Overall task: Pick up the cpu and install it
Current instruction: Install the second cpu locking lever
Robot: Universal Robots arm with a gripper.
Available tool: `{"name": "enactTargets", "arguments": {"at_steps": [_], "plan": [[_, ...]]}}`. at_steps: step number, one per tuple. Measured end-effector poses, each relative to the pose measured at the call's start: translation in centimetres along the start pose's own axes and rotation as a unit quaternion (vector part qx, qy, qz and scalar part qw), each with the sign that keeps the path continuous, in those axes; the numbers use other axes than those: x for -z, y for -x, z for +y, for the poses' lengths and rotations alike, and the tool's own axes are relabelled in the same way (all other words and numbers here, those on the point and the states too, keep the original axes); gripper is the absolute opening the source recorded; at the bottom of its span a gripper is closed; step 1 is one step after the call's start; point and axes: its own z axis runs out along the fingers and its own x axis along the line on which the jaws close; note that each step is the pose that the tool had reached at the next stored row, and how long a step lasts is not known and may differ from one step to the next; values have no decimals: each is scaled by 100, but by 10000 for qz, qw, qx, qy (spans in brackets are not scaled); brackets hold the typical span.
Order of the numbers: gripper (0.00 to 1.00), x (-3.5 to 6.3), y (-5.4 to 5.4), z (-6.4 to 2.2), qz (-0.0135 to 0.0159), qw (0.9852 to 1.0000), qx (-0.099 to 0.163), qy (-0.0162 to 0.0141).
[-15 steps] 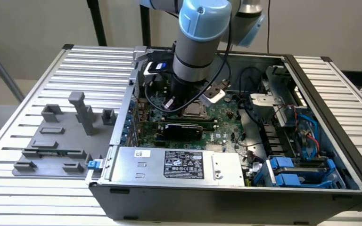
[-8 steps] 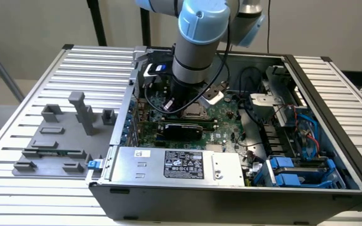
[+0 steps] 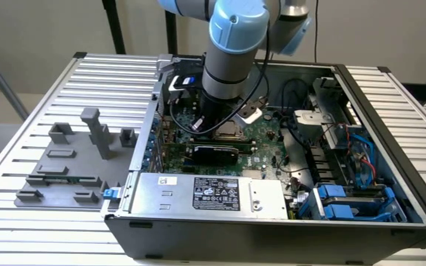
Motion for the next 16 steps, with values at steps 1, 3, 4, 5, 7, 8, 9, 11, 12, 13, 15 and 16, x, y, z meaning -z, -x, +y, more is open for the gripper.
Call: {"name": "enactTargets", "arguments": {"at_steps": [1, 3, 4, 5, 7, 8, 9, 11, 12, 13, 15, 16], "plan": [[11, -1, -2, -3, -1, 10000, 0, 0], [11, -6, -4, -9, -1, 10000, 0, -1], [11, -9, -5, -11, -1, 10000, 0, -1], [11, -13, -6, -14, -1, 10000, 0, -2], [11, -20, -8, -20, 1, 10000, 0, -4], [11, -25, -9, -24, 2, 10000, 0, -5], [11, -29, -10, -27, 4, 10000, 0, -7], [11, -38, -10, -32, 8, 10000, 1, -12], [11, -42, -9, -34, 10, 10000, 1, -14], [11, -46, -9, -35, 11, 10000, 1, -16], [11, -50, -9, -38, 14, 10000, 2, -20], [11, -52, -9, -40, 17, 10000, 2, -23]]}}
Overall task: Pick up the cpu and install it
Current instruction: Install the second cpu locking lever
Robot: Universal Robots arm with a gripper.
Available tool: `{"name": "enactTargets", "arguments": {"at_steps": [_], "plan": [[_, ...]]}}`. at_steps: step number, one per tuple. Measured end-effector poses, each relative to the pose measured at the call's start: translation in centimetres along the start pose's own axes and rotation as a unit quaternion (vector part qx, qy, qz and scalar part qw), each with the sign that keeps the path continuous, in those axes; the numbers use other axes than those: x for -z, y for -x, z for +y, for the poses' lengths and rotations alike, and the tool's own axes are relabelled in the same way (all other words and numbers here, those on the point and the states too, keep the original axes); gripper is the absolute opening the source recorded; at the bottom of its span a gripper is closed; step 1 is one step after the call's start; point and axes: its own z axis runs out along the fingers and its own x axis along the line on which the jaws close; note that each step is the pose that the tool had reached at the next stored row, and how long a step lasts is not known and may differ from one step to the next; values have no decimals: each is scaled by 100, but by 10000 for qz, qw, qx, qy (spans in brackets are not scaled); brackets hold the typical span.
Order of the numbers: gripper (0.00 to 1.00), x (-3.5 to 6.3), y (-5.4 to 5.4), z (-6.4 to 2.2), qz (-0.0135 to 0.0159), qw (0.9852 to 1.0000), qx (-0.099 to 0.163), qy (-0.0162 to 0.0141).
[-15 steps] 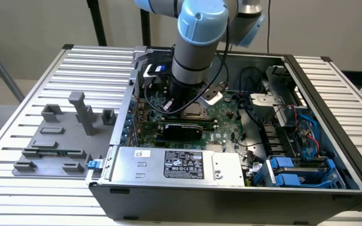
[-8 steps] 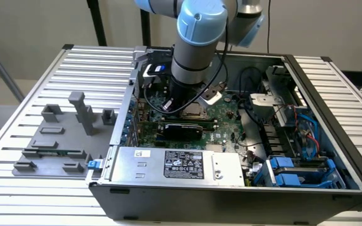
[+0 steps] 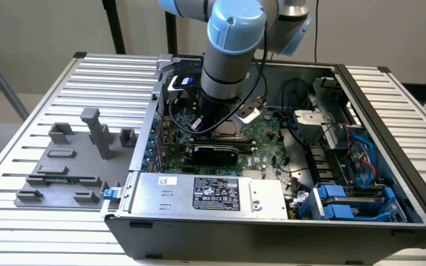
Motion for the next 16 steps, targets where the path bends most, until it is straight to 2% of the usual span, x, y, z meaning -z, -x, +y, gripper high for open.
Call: {"name": "enactTargets", "arguments": {"at_steps": [6, 12, 16], "plan": [[11, 7, -3, -6, 10, 10000, 2, -7], [11, 92, -9, -24, 6, 10000, 1, -5], [11, 127, -12, -31, -5, 10000, 0, 16]]}}
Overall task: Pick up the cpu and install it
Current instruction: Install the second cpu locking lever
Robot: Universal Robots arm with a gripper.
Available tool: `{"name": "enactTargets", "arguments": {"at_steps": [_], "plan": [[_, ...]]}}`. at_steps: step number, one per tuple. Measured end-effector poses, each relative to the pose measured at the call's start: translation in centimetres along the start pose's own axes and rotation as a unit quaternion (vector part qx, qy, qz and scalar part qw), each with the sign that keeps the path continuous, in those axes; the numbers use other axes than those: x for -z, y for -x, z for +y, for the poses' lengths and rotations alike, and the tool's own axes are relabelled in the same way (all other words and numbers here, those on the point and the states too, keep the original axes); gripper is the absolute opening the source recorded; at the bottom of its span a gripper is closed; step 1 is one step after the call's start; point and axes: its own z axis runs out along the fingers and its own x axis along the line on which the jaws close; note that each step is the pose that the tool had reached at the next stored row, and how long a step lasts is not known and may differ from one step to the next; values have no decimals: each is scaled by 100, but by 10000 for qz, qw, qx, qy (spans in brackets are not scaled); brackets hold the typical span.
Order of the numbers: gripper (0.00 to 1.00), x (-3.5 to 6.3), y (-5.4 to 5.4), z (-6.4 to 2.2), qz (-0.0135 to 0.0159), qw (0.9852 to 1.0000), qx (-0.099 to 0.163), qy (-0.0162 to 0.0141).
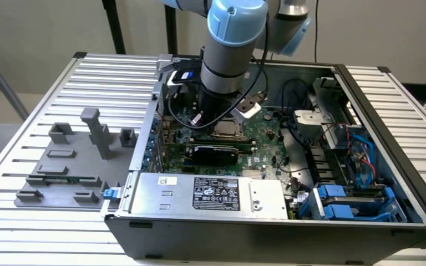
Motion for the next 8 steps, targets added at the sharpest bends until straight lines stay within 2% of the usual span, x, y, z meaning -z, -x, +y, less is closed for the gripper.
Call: {"name": "enactTargets", "arguments": {"at_steps": [8], "plan": [[11, 108, -12, -26, -58, 9999, -1, 141]]}}
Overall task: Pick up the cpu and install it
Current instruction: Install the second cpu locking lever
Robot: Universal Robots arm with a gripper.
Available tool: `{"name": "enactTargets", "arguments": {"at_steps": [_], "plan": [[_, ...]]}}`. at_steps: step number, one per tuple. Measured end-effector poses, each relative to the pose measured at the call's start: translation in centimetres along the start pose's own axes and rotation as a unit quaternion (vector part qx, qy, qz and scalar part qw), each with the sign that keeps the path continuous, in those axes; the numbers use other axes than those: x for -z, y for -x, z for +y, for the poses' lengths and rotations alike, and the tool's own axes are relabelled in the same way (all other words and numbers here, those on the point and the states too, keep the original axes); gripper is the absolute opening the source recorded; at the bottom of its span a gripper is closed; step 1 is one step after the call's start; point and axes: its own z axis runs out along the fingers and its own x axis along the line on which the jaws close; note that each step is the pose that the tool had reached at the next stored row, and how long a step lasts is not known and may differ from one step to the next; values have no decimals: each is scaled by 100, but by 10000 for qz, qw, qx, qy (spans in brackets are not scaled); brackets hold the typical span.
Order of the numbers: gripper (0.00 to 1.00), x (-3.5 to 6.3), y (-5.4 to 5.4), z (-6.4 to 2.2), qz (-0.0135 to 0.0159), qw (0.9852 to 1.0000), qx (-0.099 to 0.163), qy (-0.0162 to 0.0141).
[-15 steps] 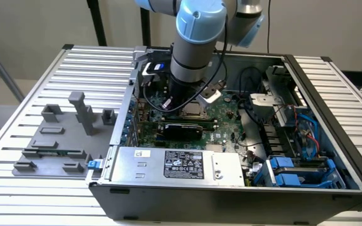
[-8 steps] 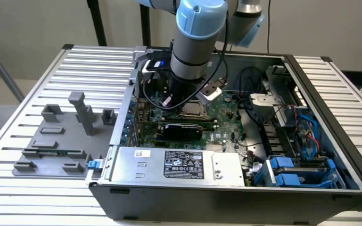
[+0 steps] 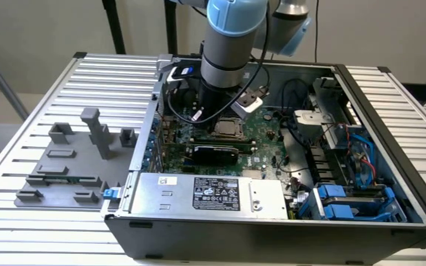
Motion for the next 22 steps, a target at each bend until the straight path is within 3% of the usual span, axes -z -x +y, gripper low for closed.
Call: {"name": "enactTargets", "arguments": {"at_steps": [7, 9, 22], "plan": [[11, 124, -27, -41, -76, 9999, -4, 140], [11, 161, -37, -53, -96, 9998, -5, 168], [11, 183, -87, -2, -101, 9998, -6, 175]]}}
